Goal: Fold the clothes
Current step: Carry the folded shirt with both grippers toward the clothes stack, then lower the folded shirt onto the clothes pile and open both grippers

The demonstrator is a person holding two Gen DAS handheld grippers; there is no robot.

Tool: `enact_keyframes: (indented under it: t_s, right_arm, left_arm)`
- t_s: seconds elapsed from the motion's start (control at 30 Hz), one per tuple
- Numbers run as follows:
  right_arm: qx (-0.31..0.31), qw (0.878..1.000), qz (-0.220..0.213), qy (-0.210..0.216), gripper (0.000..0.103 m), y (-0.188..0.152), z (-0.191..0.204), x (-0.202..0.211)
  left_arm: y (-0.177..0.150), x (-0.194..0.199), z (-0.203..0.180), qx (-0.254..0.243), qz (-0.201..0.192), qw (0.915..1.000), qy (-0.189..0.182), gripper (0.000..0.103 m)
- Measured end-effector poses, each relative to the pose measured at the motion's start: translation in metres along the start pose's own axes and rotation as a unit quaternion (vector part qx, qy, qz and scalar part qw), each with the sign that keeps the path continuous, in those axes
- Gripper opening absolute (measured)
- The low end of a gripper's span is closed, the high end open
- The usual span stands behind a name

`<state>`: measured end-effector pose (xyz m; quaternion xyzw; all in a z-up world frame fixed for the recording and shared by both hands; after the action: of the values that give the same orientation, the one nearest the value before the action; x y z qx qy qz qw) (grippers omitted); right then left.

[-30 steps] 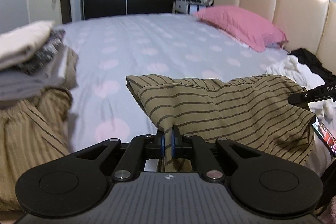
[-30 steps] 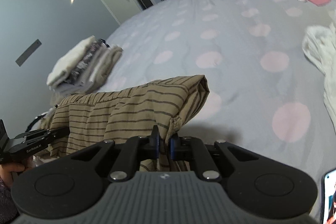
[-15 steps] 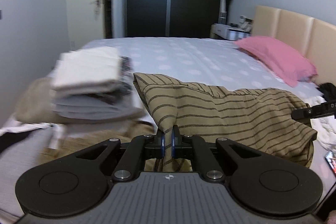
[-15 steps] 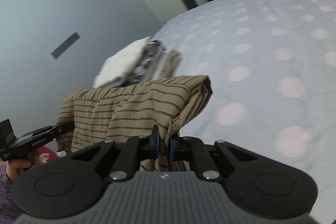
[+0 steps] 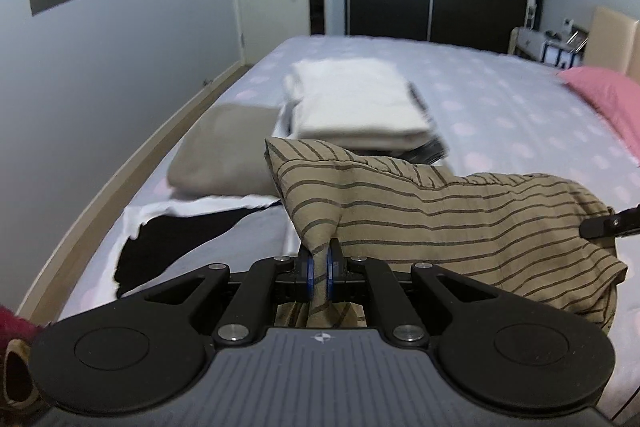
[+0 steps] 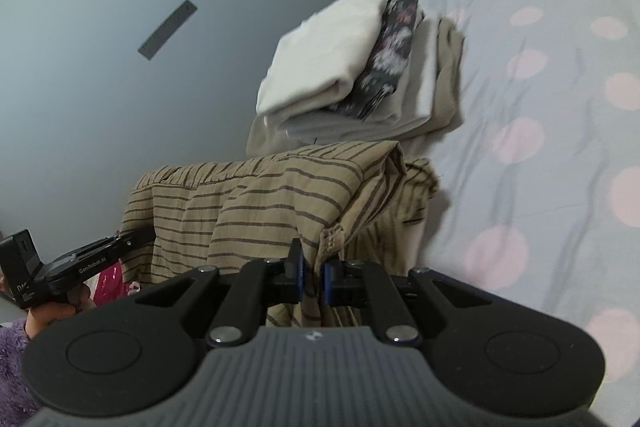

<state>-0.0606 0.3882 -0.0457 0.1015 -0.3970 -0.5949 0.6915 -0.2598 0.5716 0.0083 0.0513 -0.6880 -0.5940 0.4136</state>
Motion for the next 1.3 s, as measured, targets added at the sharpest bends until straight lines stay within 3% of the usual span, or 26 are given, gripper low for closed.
enact_keyframes:
  t_s: [0.13,0.27,0.43,0.77,0.83,0.9,0.97,1.07,1.23,1.3]
  right_arm:
    - [-0.015,0.999,0.026,-0.012,0.01,-0.005,-0.006,-0.035]
    - [0.022,0.998,0.027,-0.043,0.01,-0.01,-0.016,-0.064]
    - [0.017,0.998,0.036,-0.055,0.01,-0.018,-0.038,-0.079]
    - [0.04,0.996,0.044,-0.068,0.011,-0.045,-0.06,-0.11]
    - [0.025,0.996,0.045,-0.069,0.012,-0.048,-0.067,-0.112]
    - [0.014,0.996,0.043,-0.073,0.023,-0.048,-0.07,-0.11]
    - [0.018,0.996,0.038,-0.08,0.033,-0.045,-0.07,-0.103]
    - [0.037,0.995,0.032,-0.084,0.034,-0.039,-0.066,-0.091]
    - [0.107,0.987,0.015,-0.116,0.035,-0.026,-0.054,-0.066]
    - [0.132,0.983,0.003,-0.128,0.035,-0.02,-0.048,-0.054]
  left_arm:
    - [-0.013,-0.027,0.024,-0.007,0.029,0.9995,0.009,0.004]
    - [-0.031,-0.061,0.037,0.013,0.052,0.9985,0.011,0.004]
    - [-0.055,-0.096,0.052,0.034,0.074,0.9967,0.007,0.004]
    - [-0.086,-0.126,0.069,0.058,0.113,0.9919,-0.005,0.006]
    - [-0.09,-0.129,0.069,0.056,0.117,0.9915,-0.003,0.006]
    - [-0.089,-0.129,0.067,0.05,0.117,0.9918,0.002,0.006]
    - [-0.087,-0.126,0.066,0.042,0.116,0.9923,0.01,0.013]
    - [-0.08,-0.116,0.069,0.031,0.109,0.9931,0.033,0.027]
    - [-0.066,-0.089,0.069,0.007,0.089,0.9928,0.079,0.032]
    - [-0.058,-0.075,0.065,0.002,0.075,0.9923,0.099,0.045]
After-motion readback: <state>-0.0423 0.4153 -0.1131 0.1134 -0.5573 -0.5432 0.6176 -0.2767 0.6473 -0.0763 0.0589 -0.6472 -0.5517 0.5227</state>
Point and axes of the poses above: each gripper's, at about its wrist camera, not at the fingertips, and x roughly against the way its jaws point, z to its left, y to its top, the point moved 8 cm from there along -x, roughly the way its jaws point, and after that the axes turned 11 degrees about -z, right-handed, at the moved point
